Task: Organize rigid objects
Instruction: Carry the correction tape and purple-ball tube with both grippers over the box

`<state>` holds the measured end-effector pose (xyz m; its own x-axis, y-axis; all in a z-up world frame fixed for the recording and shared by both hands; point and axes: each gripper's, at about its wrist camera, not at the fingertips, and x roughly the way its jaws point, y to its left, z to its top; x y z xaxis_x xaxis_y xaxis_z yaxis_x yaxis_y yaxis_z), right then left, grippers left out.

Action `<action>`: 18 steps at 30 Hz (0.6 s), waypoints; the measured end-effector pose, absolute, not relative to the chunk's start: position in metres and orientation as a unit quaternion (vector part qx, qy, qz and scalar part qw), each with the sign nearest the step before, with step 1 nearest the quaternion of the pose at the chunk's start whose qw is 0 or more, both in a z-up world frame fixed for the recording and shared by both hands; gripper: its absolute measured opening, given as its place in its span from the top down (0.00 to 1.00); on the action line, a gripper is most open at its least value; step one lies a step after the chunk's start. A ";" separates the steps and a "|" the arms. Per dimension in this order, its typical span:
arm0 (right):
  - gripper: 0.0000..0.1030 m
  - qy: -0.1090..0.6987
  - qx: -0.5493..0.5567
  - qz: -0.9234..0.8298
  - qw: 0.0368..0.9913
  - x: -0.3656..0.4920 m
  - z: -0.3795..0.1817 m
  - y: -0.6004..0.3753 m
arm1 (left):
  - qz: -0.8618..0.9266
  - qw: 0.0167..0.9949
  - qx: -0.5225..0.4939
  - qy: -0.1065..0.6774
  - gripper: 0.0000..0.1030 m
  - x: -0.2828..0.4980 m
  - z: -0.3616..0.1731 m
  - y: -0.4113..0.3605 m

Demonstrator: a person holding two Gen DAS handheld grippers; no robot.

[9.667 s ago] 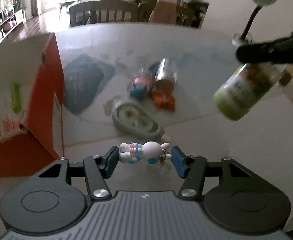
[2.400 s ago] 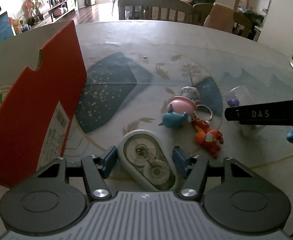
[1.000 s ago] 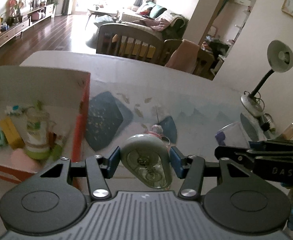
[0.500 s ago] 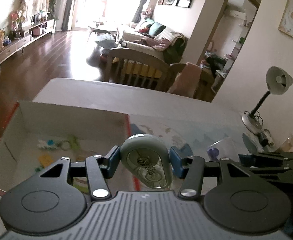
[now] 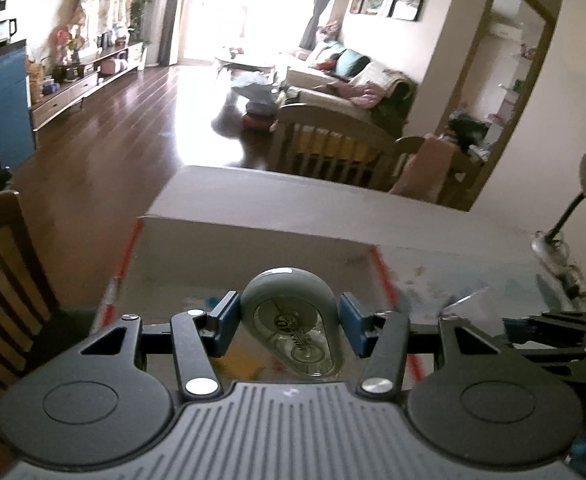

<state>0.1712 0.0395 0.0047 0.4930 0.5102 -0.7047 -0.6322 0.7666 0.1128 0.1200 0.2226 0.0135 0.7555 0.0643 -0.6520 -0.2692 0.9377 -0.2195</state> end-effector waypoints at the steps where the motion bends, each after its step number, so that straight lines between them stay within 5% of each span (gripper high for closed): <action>1: 0.62 0.380 -0.083 0.332 0.859 0.172 0.001 0.045 | 0.093 0.923 -0.148 0.343 0.48 0.120 0.011 0.229; 18: 0.62 0.407 -0.138 0.312 0.848 0.176 -0.052 0.109 | 0.099 0.898 -0.081 0.421 0.48 0.132 -0.049 0.271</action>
